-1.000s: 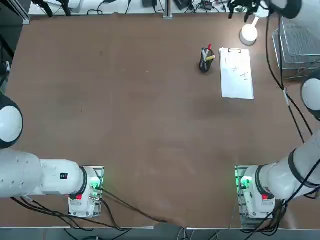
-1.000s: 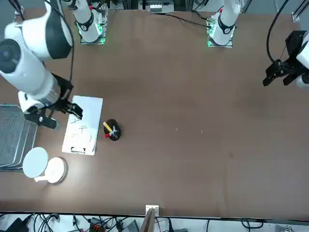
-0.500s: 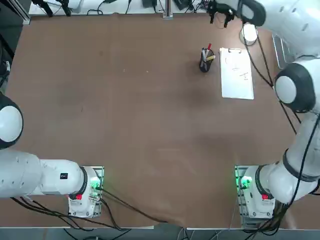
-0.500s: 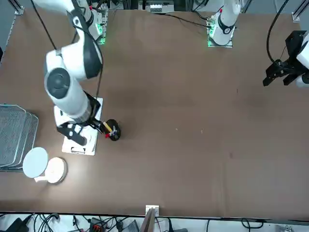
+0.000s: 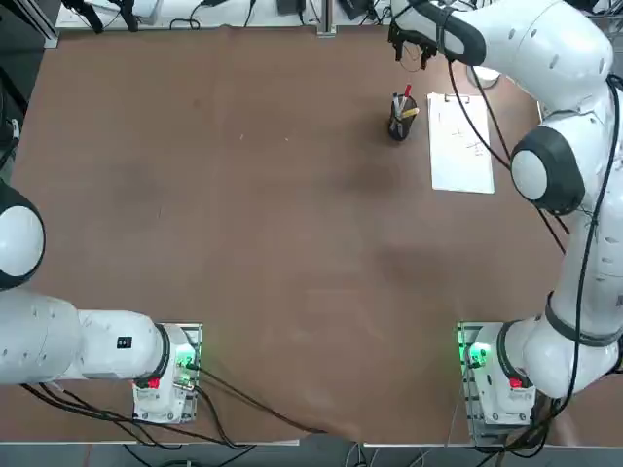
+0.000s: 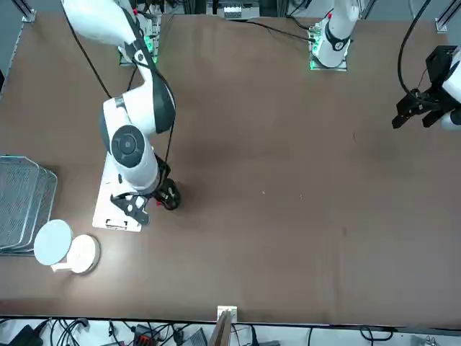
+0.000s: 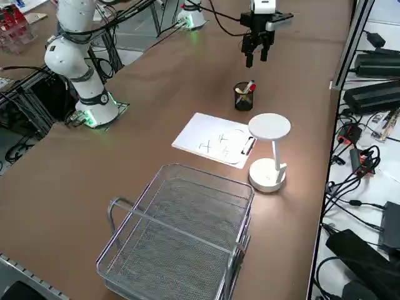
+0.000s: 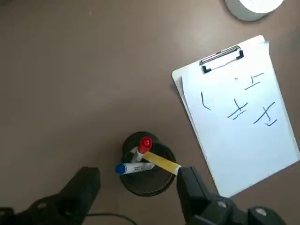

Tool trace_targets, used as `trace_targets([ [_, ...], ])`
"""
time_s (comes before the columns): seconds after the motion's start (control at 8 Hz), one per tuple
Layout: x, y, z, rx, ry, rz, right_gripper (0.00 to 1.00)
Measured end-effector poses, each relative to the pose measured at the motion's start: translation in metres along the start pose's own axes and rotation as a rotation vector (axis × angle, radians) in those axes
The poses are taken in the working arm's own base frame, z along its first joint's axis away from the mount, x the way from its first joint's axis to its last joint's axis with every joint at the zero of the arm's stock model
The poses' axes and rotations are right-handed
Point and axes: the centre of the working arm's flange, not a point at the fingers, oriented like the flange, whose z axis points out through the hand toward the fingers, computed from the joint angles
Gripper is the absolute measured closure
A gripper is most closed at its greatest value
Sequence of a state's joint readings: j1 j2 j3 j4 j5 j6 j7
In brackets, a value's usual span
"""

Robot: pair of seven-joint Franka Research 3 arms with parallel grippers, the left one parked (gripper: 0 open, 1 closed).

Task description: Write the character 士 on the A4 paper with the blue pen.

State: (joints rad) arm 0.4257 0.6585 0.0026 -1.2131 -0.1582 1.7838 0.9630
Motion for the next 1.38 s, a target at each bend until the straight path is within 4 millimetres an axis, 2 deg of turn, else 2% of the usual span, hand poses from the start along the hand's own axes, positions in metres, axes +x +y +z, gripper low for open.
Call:
trace_targets([
  [0.5,-0.012,-0.02,0.025,-0.065,-0.037,0.084,0.0],
  [1.38,-0.008,-0.036,0.056,-0.042,-0.066,0.141,0.06],
])
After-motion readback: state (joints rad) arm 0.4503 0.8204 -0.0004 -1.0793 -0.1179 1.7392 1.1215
